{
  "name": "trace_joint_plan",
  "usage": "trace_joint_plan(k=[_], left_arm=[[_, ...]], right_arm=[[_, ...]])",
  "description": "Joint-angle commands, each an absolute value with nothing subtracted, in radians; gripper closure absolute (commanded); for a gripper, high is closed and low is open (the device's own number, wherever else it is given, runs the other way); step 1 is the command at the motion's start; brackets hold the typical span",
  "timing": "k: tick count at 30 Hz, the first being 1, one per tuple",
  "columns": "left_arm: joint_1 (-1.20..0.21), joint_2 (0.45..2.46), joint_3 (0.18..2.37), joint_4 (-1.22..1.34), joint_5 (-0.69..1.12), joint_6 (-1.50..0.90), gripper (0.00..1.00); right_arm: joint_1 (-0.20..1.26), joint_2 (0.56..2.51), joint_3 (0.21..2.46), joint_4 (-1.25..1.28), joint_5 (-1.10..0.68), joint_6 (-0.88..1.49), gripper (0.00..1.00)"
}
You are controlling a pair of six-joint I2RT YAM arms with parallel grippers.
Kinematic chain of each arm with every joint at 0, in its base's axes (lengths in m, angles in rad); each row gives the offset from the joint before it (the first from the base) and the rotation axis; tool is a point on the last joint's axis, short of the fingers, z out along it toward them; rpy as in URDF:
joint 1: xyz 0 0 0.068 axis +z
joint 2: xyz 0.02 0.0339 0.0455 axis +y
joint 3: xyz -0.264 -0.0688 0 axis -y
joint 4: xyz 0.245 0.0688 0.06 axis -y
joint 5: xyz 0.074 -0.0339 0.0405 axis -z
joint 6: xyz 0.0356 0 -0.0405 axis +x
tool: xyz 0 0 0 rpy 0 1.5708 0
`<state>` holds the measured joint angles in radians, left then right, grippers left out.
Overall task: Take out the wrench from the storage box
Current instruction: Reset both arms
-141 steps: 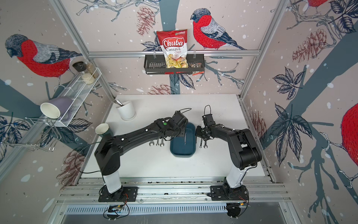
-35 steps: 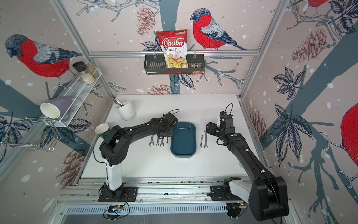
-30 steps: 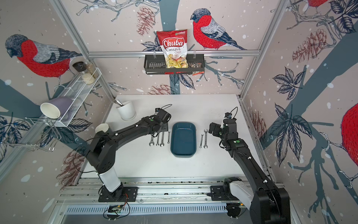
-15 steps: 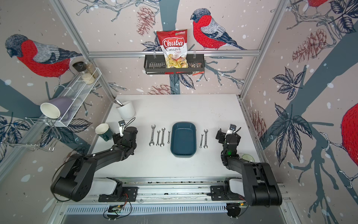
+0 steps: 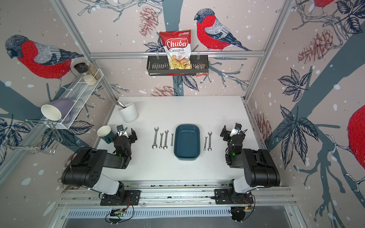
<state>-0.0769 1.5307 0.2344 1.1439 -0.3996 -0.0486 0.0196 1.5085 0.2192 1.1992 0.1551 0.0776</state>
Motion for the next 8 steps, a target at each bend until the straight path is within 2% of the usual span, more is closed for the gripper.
trace_joint_plan(k=[1, 8], left_arm=[[-0.066, 1.540, 0.232, 1.274, -0.333, -0.045, 0.05], [-0.063, 1.523, 0.243, 1.227, -0.323, -0.051, 0.05]], right_arm=[[0.021, 1.503, 0.226, 1.219, 0.148, 0.071, 0.00], [0.021, 1.503, 0.226, 1.222, 0.149, 0.071, 0.00]])
